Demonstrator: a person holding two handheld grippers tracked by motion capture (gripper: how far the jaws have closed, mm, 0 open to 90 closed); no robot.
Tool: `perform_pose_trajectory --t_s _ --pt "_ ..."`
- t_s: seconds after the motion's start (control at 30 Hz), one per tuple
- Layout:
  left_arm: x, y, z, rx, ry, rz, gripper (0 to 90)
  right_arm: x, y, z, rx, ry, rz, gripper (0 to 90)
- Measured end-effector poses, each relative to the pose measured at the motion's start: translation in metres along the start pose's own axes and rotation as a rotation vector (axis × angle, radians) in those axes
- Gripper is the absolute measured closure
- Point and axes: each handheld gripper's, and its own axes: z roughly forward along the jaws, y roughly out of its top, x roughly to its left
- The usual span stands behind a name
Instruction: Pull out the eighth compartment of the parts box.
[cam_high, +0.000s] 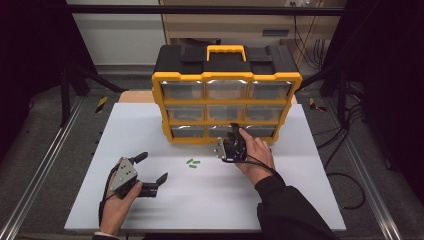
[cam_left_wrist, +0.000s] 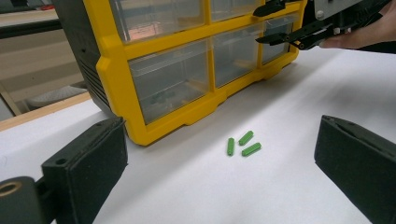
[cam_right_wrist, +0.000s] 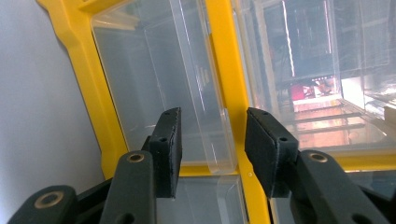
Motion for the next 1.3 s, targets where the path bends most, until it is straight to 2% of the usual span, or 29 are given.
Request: perform_pose_trajectory --t_s 0.1,0.13,0.57,0.63,0.7,0.73,0.93,1.0,1.03,1.27,1.3 --pt "-0.0006 0.0002 0.0003 -0.002 -0.002 -0.001 2.0 0.0026 -0.0004 -0.0005 0.009 0.005 0.022 58.0" --pt "-0.0007 0.0002 0.0003 -0.002 -0.002 -0.001 2.0 0.0009 -0.0014 -0.0001 0.007 0.005 -0.016 58.6" --pt "0.0002 0.0002 0.0000 -0.005 -0.002 -0.005 2.1 0.0018 -0.0048 0.0013 0.018 0.014 -0.017 61.2" --pt "-0.0004 0.0002 0.0003 -0.003 -0.004 -0.003 2.1 -0.0001 -0.0058 0.0020 0.012 0.010 -0.038 61.3" --pt "-0.0007 0.0002 0.0005 -0.003 -0.006 -0.002 2.2 0.0000 -0.0062 0.0019 0.018 0.015 -0.032 62.3" --pt "-0.0007 0.0002 0.0005 -0.003 -0.005 -0.002 2.1 0.0015 -0.0062 0.0019 0.028 0.024 -0.012 62.2" --pt "0.0014 0.0005 -0.0006 -0.007 0.000 -0.005 2.2 0.0032 -0.0047 0.0011 0.029 0.032 -0.017 62.3" --pt "0.0015 0.0006 -0.0009 -0.008 0.001 -0.005 2.2 0.0020 -0.0051 0.0027 0.014 0.022 -0.058 61.9" --pt "0.0015 0.0006 -0.0009 -0.008 0.001 -0.004 2.2 0.0036 -0.0043 0.0021 0.024 0.021 -0.029 61.8" --pt "0.0017 0.0008 -0.0008 -0.009 -0.001 -0.005 2.2 0.0034 -0.0046 0.0042 0.029 0.011 -0.042 58.5" --pt "0.0023 0.0008 -0.0011 -0.010 0.001 -0.004 2.2 0.0048 -0.0045 0.0042 0.035 0.009 -0.022 58.3"
